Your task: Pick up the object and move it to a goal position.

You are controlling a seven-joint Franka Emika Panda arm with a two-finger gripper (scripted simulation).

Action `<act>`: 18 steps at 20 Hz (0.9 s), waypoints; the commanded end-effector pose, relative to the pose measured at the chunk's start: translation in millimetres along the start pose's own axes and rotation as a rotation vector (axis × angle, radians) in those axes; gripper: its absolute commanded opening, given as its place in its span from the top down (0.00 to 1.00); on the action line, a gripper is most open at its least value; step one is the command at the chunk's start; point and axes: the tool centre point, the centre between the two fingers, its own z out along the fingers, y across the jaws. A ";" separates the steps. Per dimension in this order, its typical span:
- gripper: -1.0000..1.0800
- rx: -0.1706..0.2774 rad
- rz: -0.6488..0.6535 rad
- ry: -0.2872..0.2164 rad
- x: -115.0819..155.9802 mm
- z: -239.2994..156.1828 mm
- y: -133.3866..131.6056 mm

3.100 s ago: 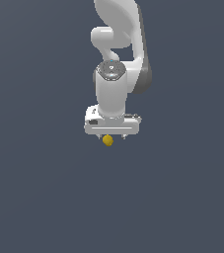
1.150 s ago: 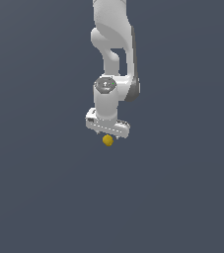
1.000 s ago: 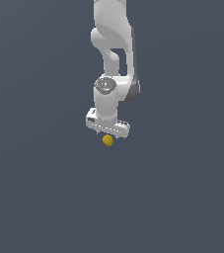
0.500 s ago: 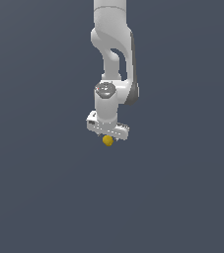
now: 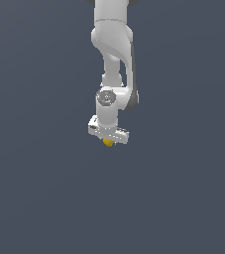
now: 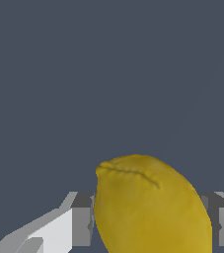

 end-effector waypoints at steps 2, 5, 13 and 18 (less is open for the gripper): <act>1.00 0.000 0.000 0.001 0.4 0.9 0.0; 1.00 0.000 0.000 0.001 0.4 0.9 0.0; 1.00 0.001 0.000 0.001 -1.1 -1.7 -2.5; 1.00 0.001 0.000 0.001 -10.3 -13.0 -15.0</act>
